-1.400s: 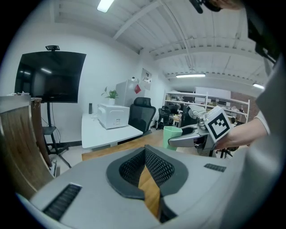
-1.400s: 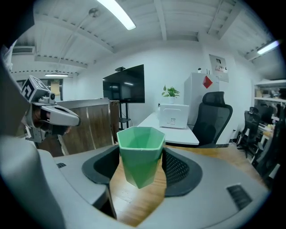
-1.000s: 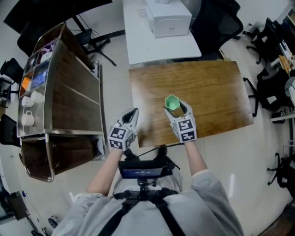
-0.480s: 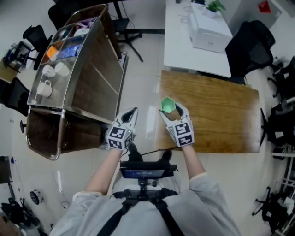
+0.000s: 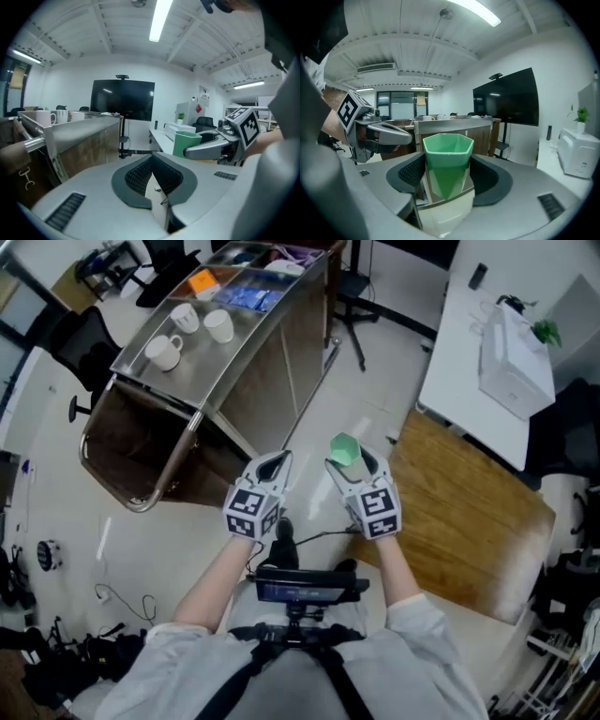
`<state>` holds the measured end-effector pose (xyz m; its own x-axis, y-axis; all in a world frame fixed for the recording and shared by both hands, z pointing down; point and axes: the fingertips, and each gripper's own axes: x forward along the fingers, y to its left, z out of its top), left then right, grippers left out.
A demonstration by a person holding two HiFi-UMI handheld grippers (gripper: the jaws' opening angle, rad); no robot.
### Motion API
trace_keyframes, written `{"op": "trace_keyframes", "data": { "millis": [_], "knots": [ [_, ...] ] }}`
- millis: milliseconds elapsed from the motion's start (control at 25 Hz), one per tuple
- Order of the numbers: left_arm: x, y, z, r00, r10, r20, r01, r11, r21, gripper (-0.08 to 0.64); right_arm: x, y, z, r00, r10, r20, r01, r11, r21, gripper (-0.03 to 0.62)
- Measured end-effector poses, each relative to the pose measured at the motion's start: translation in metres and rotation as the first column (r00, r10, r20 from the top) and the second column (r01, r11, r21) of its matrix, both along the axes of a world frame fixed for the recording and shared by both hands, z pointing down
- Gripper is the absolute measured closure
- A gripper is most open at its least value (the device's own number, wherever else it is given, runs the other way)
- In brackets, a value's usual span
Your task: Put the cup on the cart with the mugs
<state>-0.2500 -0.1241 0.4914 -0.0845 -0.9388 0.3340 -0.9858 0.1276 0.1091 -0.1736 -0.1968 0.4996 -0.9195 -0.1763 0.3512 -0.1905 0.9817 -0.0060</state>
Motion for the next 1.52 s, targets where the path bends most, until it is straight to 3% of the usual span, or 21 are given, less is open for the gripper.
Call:
{"op": "trace_keyframes", "data": {
  "millis": [400, 760, 960, 1200, 1520],
  "knots": [
    [-0.129, 0.043, -0.084, 0.987, -0.163, 0.012, 0.162, 0.984, 0.076, 0.554, -0.168, 0.041, -0.093, 0.978, -0.186, 0.091, 0.184, 0.982, 0.031, 0.285],
    [-0.247, 0.070, -0.149, 0.967, -0.248, 0.057, 0.240, 0.963, 0.120, 0.554, -0.303, 0.067, -0.155, 0.945, -0.296, 0.142, 0.291, 0.955, 0.057, 0.285],
    [-0.306, 0.075, -0.151, 0.957, -0.289, 0.036, 0.284, 0.952, 0.112, 0.554, -0.379, 0.079, -0.160, 0.932, -0.347, 0.101, 0.342, 0.937, 0.062, 0.285],
    [-0.363, 0.078, -0.136, 0.926, -0.378, 0.006, 0.376, 0.922, 0.095, 0.555, -0.449, 0.075, -0.129, 0.919, -0.394, 0.021, 0.394, 0.919, 0.009, 0.285],
    [-0.391, 0.085, -0.122, 0.894, -0.448, -0.025, 0.449, 0.891, 0.075, 0.554, -0.498, 0.072, -0.094, 0.890, -0.444, -0.101, 0.445, 0.895, -0.014, 0.285]
  ]
}}
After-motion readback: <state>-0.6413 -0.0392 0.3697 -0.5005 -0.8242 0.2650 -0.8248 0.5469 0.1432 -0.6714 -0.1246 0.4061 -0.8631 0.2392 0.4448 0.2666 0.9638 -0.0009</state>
